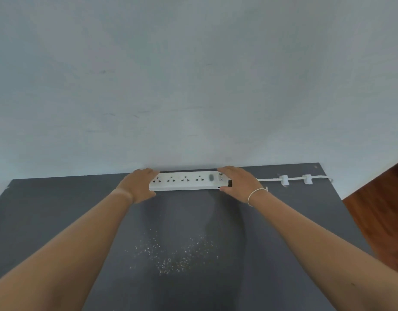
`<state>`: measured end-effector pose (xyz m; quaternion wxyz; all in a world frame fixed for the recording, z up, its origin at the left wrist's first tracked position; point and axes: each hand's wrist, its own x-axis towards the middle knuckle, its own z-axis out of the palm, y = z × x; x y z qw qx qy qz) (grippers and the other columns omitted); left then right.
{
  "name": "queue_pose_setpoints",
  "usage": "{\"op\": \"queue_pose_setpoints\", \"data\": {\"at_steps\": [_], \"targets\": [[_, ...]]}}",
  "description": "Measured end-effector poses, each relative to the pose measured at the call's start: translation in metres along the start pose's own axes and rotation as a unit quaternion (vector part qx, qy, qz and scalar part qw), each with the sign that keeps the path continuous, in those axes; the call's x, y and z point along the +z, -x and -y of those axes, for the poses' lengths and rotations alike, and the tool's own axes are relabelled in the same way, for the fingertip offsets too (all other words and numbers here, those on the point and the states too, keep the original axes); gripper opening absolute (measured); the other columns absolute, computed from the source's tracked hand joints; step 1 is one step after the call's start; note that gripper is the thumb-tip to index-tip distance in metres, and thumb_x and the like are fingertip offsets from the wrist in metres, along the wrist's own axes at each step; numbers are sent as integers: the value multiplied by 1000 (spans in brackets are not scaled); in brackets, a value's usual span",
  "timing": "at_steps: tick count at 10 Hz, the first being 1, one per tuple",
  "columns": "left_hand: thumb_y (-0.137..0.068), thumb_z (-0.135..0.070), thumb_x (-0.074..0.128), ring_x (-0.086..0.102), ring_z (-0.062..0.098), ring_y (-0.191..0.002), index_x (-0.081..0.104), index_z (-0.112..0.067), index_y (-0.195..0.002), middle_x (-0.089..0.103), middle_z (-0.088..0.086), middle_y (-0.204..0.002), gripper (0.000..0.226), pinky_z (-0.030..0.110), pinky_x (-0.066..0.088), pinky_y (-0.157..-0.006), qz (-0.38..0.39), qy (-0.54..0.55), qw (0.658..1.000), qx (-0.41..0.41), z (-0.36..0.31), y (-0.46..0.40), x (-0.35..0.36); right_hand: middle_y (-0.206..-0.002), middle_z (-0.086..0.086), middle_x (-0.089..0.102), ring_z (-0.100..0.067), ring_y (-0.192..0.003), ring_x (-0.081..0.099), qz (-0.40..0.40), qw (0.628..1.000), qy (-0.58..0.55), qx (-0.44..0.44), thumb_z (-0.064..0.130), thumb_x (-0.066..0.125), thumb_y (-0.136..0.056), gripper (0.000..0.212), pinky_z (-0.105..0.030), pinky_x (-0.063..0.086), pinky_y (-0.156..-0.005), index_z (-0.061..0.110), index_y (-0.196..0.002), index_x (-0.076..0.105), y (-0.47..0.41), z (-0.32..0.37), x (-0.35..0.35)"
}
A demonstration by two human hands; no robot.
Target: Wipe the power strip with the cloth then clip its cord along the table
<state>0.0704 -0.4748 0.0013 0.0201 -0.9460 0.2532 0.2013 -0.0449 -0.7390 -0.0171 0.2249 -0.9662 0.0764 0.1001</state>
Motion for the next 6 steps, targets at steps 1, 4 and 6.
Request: {"op": "queue_pose_setpoints", "data": {"at_steps": [1, 4, 6], "targets": [[-90, -22, 53, 32, 22, -139, 24, -19, -147, 29, -2, -154, 65, 35, 31, -114, -1, -4, 1000, 13, 14, -4, 6, -145, 3, 41, -20, -132, 40, -7, 1000, 10, 0, 25, 54, -88, 52, -33, 33, -109, 22, -138, 38, -8, 7, 10], [-94, -16, 46, 33, 23, -137, 27, -14, -146, 29, -1, -153, 56, 34, 32, -113, -14, 16, 999, 37, 30, -5, 16, -143, 4, 42, -19, -130, 42, -21, 999, 26, 22, 18, 50, -90, 45, -30, 35, -105, 22, -134, 43, -7, 16, 16], [-93, -19, 47, 37, 24, -134, 32, -12, -143, 34, 0, -150, 53, 39, 37, -109, -40, 34, 998, 45, 29, 10, 2, -144, 3, 42, -21, -127, 45, -42, 999, 30, 16, 25, 51, -90, 46, -33, 37, -104, 21, -135, 41, 5, 31, -2]]}}
